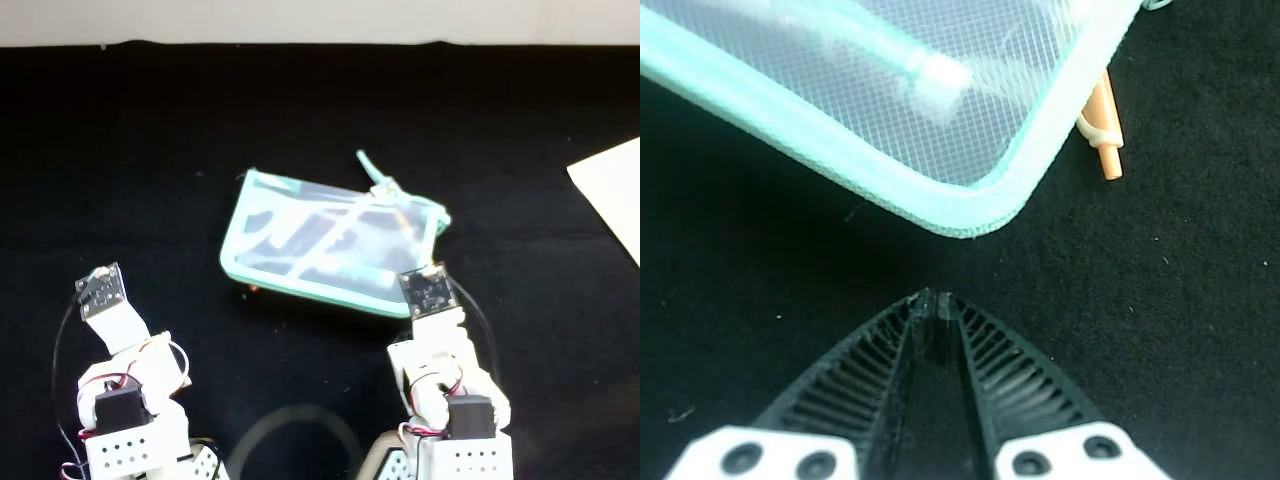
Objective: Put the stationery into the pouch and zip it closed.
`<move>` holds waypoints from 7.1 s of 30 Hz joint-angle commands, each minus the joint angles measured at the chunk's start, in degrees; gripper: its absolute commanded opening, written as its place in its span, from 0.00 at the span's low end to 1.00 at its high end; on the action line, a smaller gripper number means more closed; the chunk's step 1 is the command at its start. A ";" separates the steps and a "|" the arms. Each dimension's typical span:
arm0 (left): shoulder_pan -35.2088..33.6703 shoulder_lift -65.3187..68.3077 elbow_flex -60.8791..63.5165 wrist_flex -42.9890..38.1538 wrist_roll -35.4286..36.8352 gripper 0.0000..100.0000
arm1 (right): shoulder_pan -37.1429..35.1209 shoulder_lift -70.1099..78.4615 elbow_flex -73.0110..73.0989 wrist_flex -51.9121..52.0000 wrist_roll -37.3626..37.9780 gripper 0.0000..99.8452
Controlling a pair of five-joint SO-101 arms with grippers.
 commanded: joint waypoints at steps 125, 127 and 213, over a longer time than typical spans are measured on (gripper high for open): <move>3.30 0.84 -18.59 -0.79 -8.00 0.01 | 2.68 0.22 -10.68 -6.73 11.52 0.08; 3.30 0.84 -24.75 2.02 -7.91 0.01 | 2.68 0.22 -15.25 -2.95 11.43 0.15; 3.47 69.32 -57.01 10.11 -0.09 0.27 | -8.75 145.71 -141.32 7.34 -7.65 0.37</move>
